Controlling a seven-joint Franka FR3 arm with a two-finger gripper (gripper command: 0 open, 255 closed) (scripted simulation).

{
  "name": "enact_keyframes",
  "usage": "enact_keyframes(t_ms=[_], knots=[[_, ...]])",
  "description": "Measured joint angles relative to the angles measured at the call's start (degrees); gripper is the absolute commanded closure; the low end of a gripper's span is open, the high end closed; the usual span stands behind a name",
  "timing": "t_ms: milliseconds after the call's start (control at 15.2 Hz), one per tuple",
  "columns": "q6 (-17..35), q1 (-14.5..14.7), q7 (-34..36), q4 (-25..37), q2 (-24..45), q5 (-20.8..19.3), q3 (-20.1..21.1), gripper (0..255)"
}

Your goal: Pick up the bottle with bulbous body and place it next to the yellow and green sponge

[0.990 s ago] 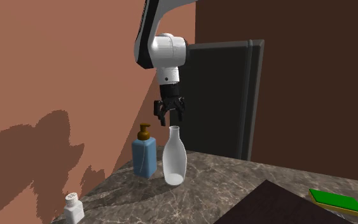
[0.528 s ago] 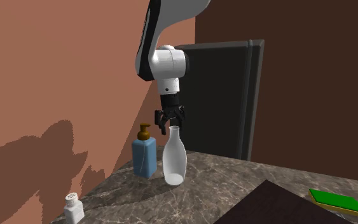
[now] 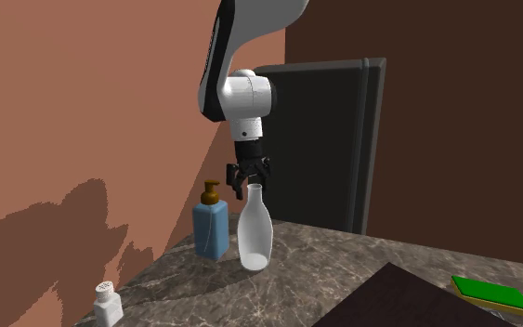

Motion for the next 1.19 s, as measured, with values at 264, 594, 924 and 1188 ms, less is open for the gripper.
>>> enact_keyframes(t_ms=[264,594,924,1188], knots=[[0.00,0.00,0.00,0.00,0.00,0.00,-0.01,255],[0.01,0.00,0.00,-0.02,0.00,-0.01,-0.01,255],[-1.59,0.16,0.11,0.05,-1.54,-0.29,-0.22,255],[-3.60,0.36,0.23,0.02,-3.62,-0.69,-0.51,255]])
